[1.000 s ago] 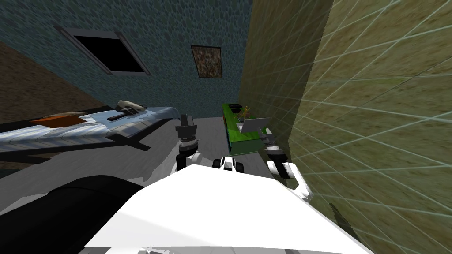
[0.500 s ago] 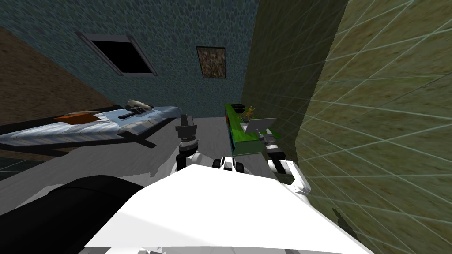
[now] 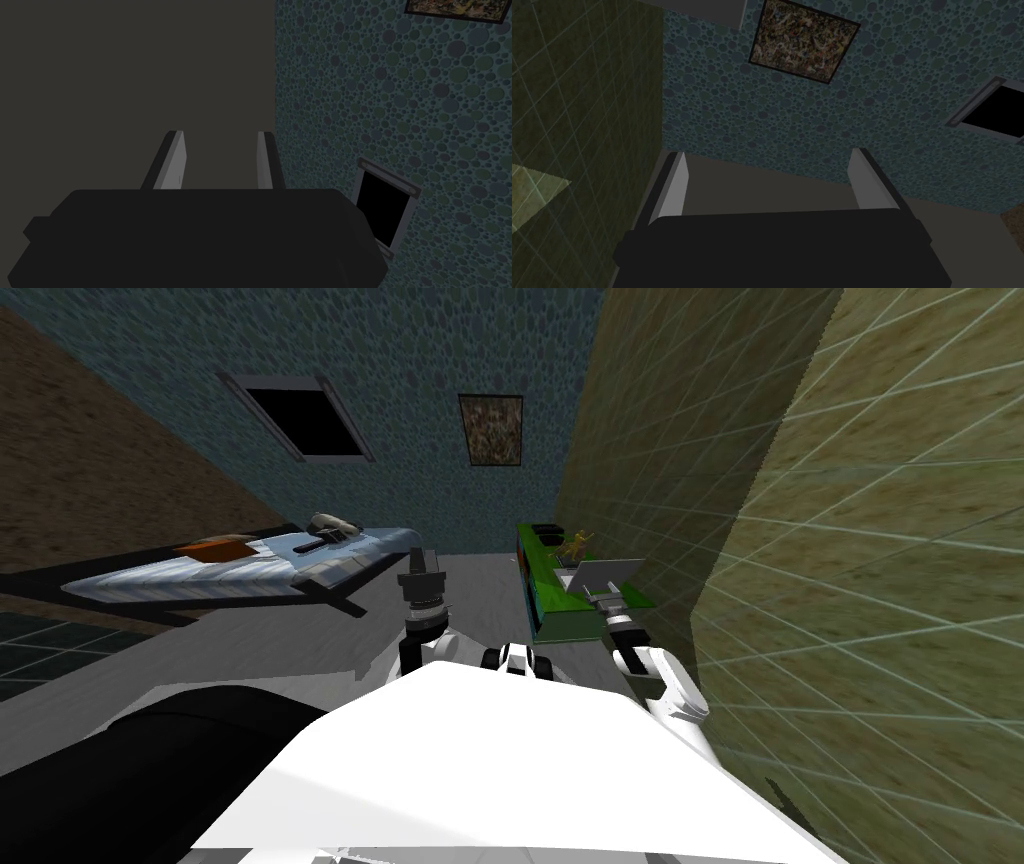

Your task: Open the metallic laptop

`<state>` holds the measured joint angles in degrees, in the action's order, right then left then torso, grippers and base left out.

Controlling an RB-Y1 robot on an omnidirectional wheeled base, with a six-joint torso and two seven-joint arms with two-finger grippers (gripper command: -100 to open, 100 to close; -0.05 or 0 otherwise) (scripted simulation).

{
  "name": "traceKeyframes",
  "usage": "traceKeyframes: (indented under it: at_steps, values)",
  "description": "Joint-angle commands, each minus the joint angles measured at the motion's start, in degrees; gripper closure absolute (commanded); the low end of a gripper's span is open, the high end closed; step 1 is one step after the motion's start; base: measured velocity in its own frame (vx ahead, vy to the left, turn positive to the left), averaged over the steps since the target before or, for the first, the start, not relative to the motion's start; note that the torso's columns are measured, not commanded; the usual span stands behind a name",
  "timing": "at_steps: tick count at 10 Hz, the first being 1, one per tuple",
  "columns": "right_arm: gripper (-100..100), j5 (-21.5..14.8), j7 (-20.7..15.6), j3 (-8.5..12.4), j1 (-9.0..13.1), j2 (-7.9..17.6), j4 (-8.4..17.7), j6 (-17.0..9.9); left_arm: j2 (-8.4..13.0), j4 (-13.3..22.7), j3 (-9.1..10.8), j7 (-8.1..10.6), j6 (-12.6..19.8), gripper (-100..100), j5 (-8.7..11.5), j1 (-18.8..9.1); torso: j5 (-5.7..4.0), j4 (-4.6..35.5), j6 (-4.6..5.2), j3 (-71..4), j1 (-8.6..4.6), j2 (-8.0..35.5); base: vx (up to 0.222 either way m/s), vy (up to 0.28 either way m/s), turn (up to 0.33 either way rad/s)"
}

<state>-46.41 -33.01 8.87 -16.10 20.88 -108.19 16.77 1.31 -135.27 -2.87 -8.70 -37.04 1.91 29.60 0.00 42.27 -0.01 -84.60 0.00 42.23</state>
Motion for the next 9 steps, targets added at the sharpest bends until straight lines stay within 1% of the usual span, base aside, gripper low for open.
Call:
traceKeyframes:
  at_steps: [1, 7, 8, 9]
  values:
    - [-100, -3.8, -3.5, 1.1, 1.9, 2.8, 4.1, -1.0, 0.0, 0.0, 0.00, 0.00, 0.0, 0, 0.0, 0.0, 0.00, 0.0, 0.00, 0.0, 0.00, 0.0, 0.035, 0.077, 0.127]
    - [-100, -9.7, -9.8, 3.9, 5.3, 10.6, 12.9, -1.3, 0.0, 0.0, 0.01, 0.00, 0.0, 0, 0.0, 0.0, -0.01, 0.0, 0.02, 0.0, -0.01, 0.1, 0.052, 0.045, 0.130]
    - [-100, -9.7, -9.8, 3.9, 5.3, 10.6, 12.9, -1.3, 0.0, 0.0, 0.01, 0.00, 0.0, 0, 0.0, 0.0, -0.01, 0.0, 0.01, 0.0, -0.01, 0.1, 0.039, 0.016, 0.047]
    - [-100, -10.5, -10.7, 4.3, 5.8, 11.8, 14.2, -1.3, 0.0, 0.0, 0.01, 0.00, 0.0, 0, 0.0, 0.0, -0.01, 0.0, 0.03, 0.1, -0.03, 0.1, 0.028, 0.018, 0.073]
